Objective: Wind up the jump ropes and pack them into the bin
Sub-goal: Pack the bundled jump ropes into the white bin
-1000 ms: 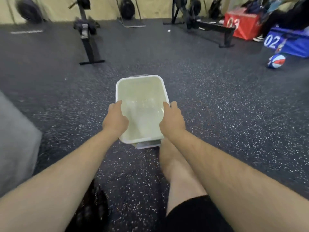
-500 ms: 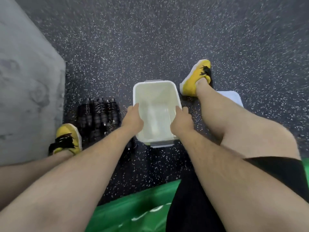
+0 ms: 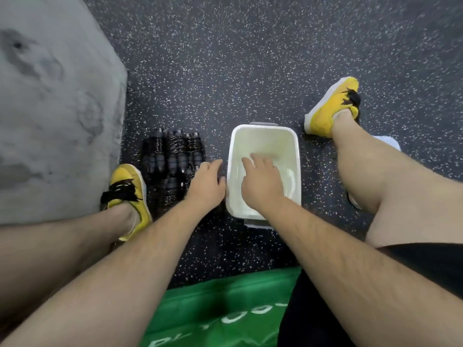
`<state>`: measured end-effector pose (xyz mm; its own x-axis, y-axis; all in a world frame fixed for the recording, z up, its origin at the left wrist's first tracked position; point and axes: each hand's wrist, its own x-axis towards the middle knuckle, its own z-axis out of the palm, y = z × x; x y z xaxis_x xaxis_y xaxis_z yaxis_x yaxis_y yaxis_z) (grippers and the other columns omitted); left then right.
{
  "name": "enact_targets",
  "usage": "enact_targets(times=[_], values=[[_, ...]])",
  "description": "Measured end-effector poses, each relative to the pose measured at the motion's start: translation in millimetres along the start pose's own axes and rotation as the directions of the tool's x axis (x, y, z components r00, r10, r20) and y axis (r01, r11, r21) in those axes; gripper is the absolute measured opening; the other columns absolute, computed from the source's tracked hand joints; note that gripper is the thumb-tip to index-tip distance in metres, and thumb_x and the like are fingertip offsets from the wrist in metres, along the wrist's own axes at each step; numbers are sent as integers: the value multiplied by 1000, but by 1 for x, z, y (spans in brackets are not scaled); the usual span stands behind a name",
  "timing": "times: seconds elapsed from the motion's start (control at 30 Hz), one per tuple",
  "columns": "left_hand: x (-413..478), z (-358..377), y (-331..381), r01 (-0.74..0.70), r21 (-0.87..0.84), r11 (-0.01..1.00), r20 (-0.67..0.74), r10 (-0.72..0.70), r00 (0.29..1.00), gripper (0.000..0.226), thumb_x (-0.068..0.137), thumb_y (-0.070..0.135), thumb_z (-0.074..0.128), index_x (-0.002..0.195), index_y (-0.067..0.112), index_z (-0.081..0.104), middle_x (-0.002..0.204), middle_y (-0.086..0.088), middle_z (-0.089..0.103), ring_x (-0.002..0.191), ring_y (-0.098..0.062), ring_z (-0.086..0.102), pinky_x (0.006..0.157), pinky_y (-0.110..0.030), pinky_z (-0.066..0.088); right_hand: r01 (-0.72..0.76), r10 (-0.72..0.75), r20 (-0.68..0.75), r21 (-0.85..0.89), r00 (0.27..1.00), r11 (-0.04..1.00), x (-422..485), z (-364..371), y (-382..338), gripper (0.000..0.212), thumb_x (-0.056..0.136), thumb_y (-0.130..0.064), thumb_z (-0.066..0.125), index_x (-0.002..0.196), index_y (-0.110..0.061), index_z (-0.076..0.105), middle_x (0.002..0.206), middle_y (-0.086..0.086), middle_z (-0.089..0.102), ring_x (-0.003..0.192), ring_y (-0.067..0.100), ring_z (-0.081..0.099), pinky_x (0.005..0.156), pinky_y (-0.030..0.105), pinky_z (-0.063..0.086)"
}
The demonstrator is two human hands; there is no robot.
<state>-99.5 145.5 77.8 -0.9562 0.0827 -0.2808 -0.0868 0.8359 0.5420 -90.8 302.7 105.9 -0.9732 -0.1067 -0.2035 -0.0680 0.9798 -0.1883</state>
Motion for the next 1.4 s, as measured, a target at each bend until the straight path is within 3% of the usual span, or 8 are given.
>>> enact_targets(times=[0.17,0.33,0.57,0.77,0.93,1.03,1.2,1.4], values=[[-23,-4,-48,241,186,952,-137,-218,966,58,99,35,57,150,17,39,144,-11,42,132,-33,40,109,-46,37,231,-230,-19,51,973,972,8,25,-57,57,87,-15,52,144,-14,45,141,5,50,123,32,43,101,39,37],[-27,1,-96,544,203,814,-181,-515,838,87,98,53,56,160,13,11,157,-17,29,143,-35,30,116,-47,29,337,-335,75,-18,939,941,30,52,-96,68,81,-15,63,145,-17,45,143,1,50,123,30,43,98,37,38],[-18,0,-118,577,78,813,-33,-576,817,81,100,56,50,162,28,7,152,-17,35,135,-36,44,108,-47,39,410,-401,190,-9,896,912,42,70,-120,67,91,-18,56,154,-23,32,155,-1,38,138,31,31,110,37,29],[-28,-12,-119,371,87,925,-173,-352,920,84,93,52,62,160,27,18,139,-12,41,127,-31,46,103,-50,45,447,-450,113,53,886,893,37,53,-117,71,89,-15,58,154,-21,30,157,5,31,137,29,34,108,39,34],[-27,-42,-79,50,296,954,-103,-20,994,83,94,53,59,161,24,19,145,-7,40,135,-26,37,110,-46,34,460,-461,101,38,882,887,31,16,-79,84,86,-24,63,157,-16,20,163,7,19,144,28,27,112,41,33],[-19,-47,-41,-156,294,943,-60,181,982,79,89,49,68,153,16,35,144,-2,44,132,-23,40,112,-42,32,419,-418,84,8,904,908,30,-9,-50,91,82,-34,72,156,-15,23,158,5,29,136,28,37,107,42,39],[5,-46,26,-427,267,864,-11,446,895,61,80,45,78,128,17,52,118,3,58,109,-22,53,98,-41,43,274,-276,7,75,961,959,24,-41,12,54,80,-27,77,124,-15,49,119,3,51,101,29,55,78,45,50],[35,-23,62,-469,299,831,89,465,881,71,84,33,77,143,13,43,137,-6,49,119,-28,50,102,-47,45,50,-45,-33,160,998,986,15,-53,72,49,82,-21,75,122,-15,48,124,1,48,103,26,55,74,35,42]])
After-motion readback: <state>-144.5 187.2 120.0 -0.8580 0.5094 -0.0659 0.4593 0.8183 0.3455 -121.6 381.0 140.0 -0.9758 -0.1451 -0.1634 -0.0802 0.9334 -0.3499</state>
